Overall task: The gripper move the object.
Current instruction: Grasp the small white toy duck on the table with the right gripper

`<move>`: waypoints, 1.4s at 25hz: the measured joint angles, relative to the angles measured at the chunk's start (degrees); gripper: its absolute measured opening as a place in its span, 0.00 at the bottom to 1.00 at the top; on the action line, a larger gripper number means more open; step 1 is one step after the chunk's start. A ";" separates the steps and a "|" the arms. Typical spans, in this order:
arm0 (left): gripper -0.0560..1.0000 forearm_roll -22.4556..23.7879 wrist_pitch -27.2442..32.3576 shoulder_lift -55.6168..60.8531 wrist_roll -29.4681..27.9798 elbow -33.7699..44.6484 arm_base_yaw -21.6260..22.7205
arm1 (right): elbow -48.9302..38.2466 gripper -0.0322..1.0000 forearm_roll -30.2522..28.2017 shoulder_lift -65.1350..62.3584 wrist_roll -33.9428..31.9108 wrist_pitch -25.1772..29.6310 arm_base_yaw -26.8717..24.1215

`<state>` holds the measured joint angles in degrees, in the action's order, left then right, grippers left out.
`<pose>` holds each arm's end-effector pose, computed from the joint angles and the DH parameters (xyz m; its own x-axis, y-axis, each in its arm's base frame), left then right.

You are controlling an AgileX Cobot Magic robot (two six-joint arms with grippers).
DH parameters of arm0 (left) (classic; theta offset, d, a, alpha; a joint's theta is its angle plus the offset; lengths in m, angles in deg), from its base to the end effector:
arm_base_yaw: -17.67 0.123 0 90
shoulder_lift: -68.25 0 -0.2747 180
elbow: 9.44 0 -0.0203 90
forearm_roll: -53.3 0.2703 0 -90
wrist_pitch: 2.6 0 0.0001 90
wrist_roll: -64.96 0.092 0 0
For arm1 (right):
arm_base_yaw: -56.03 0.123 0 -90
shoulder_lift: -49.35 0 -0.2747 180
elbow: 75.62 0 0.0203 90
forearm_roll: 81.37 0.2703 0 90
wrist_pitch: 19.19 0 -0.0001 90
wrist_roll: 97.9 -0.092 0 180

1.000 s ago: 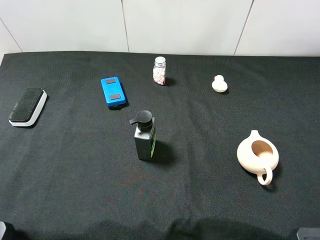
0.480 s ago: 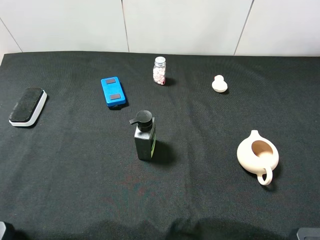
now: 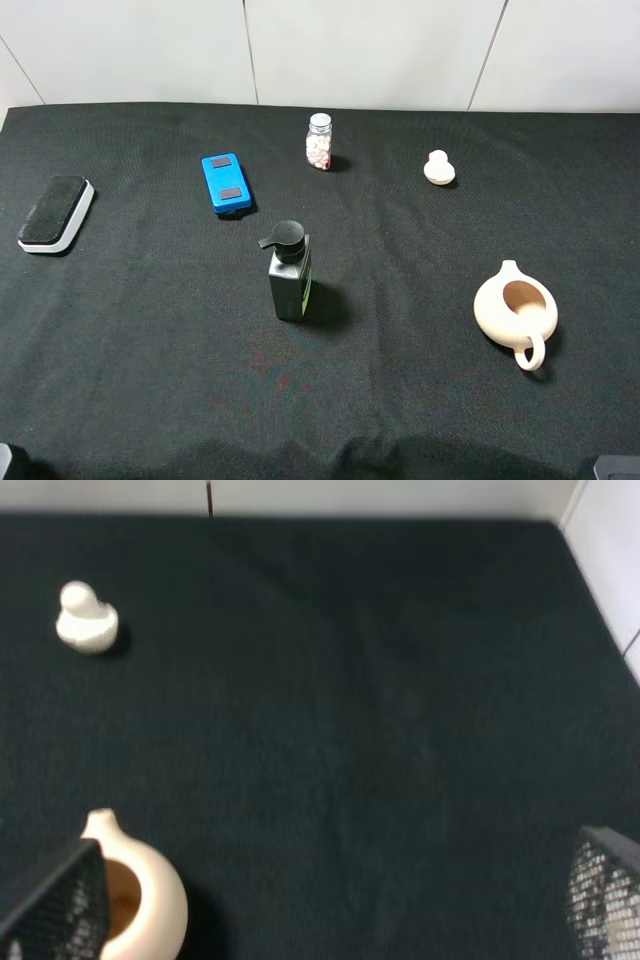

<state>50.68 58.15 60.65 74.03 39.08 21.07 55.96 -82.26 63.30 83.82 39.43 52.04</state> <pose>0.0230 -0.0023 0.2853 -0.4498 0.1089 -0.8864 0.0376 0.9940 0.1031 0.0421 -0.0042 0.2851 -0.5163 -0.0022 -0.8564 0.0613 0.9973 -0.0395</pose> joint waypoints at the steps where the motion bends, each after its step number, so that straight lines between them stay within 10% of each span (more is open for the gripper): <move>1: 0.99 0.00 0.00 0.00 0.00 0.00 0.00 | 0.17 0.70 0.00 1.52 0.00 0.06 0.00; 20: 0.99 0.00 0.00 0.00 0.00 0.00 0.00 | 22.46 0.70 2.16 30.18 1.15 2.31 0.28; 35: 0.99 0.05 0.00 0.00 0.00 0.00 0.00 | 34.33 0.70 3.15 51.79 1.33 9.07 10.22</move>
<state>50.73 58.15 60.65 74.03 39.08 21.07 90.29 -79.10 115.09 85.15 48.50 62.26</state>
